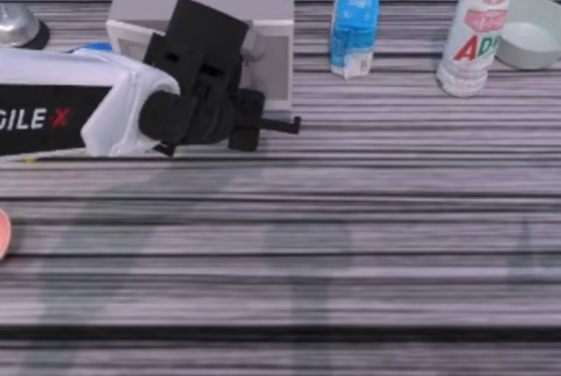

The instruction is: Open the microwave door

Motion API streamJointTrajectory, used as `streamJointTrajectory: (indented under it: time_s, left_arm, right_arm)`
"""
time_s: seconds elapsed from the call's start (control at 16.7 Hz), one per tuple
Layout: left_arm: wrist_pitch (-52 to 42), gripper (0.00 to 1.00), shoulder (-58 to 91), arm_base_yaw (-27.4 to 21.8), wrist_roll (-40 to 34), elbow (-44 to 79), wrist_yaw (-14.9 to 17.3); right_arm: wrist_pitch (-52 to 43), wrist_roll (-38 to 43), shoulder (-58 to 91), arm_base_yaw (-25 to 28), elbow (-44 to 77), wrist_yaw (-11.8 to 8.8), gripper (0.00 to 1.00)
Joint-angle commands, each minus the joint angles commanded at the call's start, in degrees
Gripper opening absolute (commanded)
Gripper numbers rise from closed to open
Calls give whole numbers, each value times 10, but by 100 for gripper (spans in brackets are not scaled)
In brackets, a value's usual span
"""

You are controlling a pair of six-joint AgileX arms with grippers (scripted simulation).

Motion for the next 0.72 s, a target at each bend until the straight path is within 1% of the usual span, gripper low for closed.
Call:
streamJointTrajectory:
  time_s: [0.42,0.48,0.72]
  left_arm:
    - [0,0,0,0,0,0,0]
    - [0,0,1,-5,-3,2,5]
    - [5,0,-8,3,12,-9,13]
  right_arm:
    - [0,0,0,0,0,0,100]
    - [0,0,0,0,0,0,100]
    - [0,0,0,0,0,0,100]
